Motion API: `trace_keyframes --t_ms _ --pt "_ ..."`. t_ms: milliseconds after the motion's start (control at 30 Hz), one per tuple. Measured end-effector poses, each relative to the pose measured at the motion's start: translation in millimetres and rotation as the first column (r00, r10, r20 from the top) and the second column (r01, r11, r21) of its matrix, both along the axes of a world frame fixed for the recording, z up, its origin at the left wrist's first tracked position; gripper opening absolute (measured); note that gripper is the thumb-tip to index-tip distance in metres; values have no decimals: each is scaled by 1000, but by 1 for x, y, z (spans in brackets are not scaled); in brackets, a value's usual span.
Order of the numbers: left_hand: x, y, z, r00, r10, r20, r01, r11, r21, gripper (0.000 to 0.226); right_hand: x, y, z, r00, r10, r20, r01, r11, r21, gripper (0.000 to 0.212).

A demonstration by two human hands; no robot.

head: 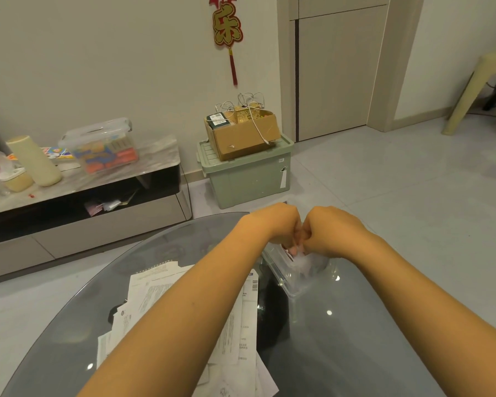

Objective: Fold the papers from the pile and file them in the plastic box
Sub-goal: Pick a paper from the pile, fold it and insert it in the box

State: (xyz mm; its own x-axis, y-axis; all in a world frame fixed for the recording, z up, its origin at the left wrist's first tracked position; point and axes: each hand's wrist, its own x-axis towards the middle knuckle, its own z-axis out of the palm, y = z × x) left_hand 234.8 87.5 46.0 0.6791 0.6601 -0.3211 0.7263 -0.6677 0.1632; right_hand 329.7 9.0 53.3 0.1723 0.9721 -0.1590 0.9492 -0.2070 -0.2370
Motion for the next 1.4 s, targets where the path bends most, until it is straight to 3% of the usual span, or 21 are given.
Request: trace_keyframes --t_ms 167,367,500,767,1101,1234,1401 --pt "-13 -7 8 996 27 80 -34 996 84 26 3 -11 1 993 -4 -116 15 995 95 15" --pt "-57 -59 33 959 90 270 -150 966 211 26 -16 -46 3 966 120 -228 -40 945 325 17" --pt "-96 -111 34 950 157 271 -213 957 195 26 -35 -73 0 938 199 -284 -82 923 376 14" --pt "-165 -202 -3 895 369 249 -391 920 41 28 -83 -128 -35 886 367 -283 -291 916 277 18" --pt "-208 -233 -48 934 293 206 -288 956 -59 31 -100 -150 -71 843 441 -308 -419 898 136 21" --pt "-212 -234 -51 948 278 158 -261 958 -121 42 -98 -144 -78 827 522 -209 -508 853 121 33" --pt "-216 -236 -46 974 222 38 -203 939 -278 76 -98 -143 -85 824 559 -93 -556 829 51 59"
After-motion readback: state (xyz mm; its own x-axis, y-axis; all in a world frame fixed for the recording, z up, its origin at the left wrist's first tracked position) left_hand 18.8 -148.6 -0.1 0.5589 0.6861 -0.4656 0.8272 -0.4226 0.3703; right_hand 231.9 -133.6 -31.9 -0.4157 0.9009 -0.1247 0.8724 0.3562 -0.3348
